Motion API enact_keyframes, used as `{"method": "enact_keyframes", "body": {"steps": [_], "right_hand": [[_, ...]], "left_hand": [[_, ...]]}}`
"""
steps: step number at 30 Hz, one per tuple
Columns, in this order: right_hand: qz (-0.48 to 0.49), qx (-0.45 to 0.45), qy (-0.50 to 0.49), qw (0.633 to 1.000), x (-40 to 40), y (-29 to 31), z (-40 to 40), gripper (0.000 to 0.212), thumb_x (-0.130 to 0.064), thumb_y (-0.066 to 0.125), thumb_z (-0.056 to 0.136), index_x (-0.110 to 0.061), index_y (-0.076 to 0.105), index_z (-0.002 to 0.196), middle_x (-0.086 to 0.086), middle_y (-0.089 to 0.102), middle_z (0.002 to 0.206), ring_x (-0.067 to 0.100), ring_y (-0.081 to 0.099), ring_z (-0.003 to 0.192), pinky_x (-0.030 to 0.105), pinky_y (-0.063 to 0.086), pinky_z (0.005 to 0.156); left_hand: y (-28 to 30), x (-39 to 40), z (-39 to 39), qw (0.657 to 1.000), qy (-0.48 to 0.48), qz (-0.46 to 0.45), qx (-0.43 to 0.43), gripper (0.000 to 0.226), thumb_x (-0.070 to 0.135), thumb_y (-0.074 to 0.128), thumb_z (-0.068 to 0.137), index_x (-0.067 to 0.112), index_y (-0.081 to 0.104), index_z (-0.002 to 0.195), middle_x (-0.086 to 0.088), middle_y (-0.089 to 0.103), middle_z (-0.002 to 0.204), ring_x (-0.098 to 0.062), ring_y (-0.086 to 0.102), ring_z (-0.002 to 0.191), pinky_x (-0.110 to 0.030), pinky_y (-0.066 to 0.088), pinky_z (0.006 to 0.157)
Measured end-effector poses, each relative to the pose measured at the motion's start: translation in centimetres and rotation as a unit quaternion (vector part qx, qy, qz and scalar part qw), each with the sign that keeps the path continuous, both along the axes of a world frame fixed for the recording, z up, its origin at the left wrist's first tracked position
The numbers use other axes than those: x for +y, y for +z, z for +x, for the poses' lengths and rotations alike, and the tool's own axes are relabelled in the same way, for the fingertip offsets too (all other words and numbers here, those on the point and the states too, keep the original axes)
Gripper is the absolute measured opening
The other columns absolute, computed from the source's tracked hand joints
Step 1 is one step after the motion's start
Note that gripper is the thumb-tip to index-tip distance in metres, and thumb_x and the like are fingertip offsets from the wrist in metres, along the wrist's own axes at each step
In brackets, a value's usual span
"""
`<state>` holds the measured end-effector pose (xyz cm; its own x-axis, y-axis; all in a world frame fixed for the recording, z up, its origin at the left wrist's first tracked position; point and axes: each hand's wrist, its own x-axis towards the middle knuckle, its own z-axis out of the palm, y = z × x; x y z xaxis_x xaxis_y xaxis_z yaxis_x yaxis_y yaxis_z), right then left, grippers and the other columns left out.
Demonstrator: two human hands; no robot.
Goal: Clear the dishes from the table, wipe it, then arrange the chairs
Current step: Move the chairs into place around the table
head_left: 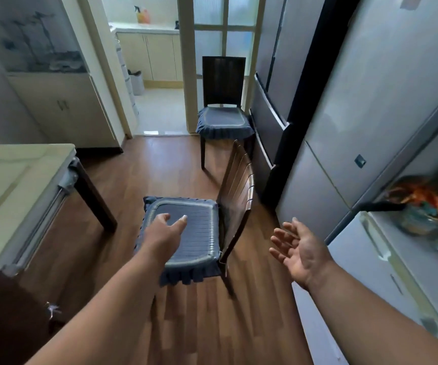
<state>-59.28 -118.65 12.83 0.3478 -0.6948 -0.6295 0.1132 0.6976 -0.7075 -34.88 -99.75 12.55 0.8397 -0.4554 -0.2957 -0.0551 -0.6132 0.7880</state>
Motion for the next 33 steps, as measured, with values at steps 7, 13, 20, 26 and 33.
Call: {"method": "enact_keyframes", "body": {"steps": [7,13,20,26,33], "right_hand": [[-0.007,-0.002,0.004,1.0,-8.0,-0.1,2.3,0.031,-0.042,0.063,0.107,-0.014,0.07,0.118,0.013,0.074,0.117,0.033,0.071,0.107,0.051,0.057,0.09],[-0.005,0.023,-0.021,1.0,-13.4,-2.4,5.3,0.019,-0.027,0.059,0.107,-0.013,0.07,0.114,0.012,0.075,0.116,0.032,0.07,0.106,0.051,0.057,0.09],[-0.111,0.152,0.053,0.981,-18.9,-4.1,7.5,0.022,-0.019,0.048,0.113,-0.018,0.067,0.125,0.008,0.072,0.128,0.03,0.07,0.118,0.058,0.057,0.106],[-0.317,0.274,0.259,0.87,-24.5,-4.9,9.8,0.055,0.001,0.056,0.103,-0.021,0.057,0.153,0.008,0.065,0.147,0.023,0.065,0.118,0.043,0.055,0.107],[-0.656,0.323,0.533,0.426,-34.3,-6.5,17.4,0.109,-0.021,0.085,0.087,-0.048,0.016,0.167,-0.001,0.02,0.18,0.028,0.022,0.166,0.039,0.024,0.133]], "left_hand": [[0.6,-9.3,-0.4,0.998,-0.003,-0.062,0.03,0.074,0.049,0.07,0.1,0.008,0.047,0.156,-0.014,0.056,0.155,-0.031,0.055,0.14,-0.045,0.047,0.115],[-1.1,-17.9,1.7,0.996,-0.023,-0.066,0.054,0.075,0.046,0.074,0.098,0.006,0.047,0.155,-0.014,0.059,0.15,-0.03,0.058,0.134,-0.036,0.047,0.101],[-3.6,-25.1,2.3,0.992,-0.083,-0.004,0.098,0.077,0.043,0.081,0.081,0.015,0.053,0.147,-0.006,0.067,0.136,-0.02,0.066,0.111,-0.029,0.058,0.076],[-5.3,-29.1,2.1,0.985,-0.112,0.055,0.117,0.089,0.057,0.082,0.063,0.022,0.051,0.139,-0.001,0.063,0.125,-0.023,0.066,0.111,-0.038,0.062,0.09],[-6.2,-32.1,3.5,0.981,-0.092,0.118,0.125,0.087,0.052,0.087,0.068,0.018,0.048,0.138,-0.005,0.062,0.127,-0.025,0.065,0.114,-0.038,0.061,0.093]]}}
